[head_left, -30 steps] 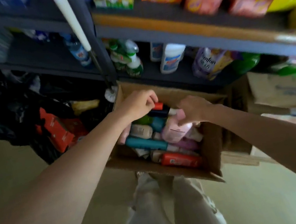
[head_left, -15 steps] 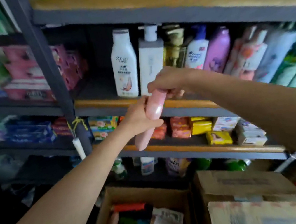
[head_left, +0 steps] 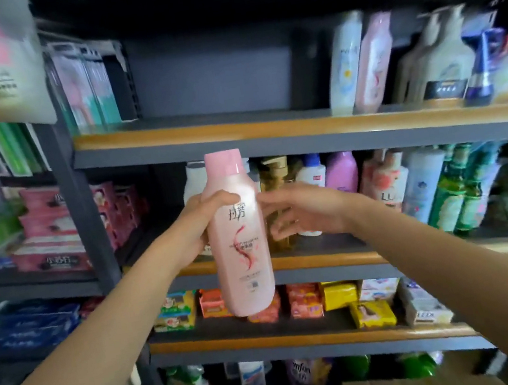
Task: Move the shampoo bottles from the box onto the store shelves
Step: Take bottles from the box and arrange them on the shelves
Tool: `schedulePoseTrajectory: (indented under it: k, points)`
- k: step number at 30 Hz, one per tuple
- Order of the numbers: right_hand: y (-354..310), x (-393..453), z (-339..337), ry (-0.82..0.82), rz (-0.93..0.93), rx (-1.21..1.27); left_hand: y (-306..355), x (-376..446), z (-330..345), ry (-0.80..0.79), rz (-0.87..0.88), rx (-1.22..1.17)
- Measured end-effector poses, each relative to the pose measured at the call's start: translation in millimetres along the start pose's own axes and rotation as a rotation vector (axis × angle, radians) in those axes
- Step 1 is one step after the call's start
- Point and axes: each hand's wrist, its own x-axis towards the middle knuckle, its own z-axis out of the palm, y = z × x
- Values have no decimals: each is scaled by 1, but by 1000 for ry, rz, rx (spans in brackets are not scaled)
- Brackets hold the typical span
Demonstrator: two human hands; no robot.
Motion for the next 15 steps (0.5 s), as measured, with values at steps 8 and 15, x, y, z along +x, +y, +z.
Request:
schedulePoseTrajectory:
  k: [8, 15]
  points:
    - [36, 21, 27, 34, -23, -160, -14, 8, 4, -89, -4, 117]
    - [24, 15, 3, 181, -63, -170, 17, 23, 3, -199, 11, 302]
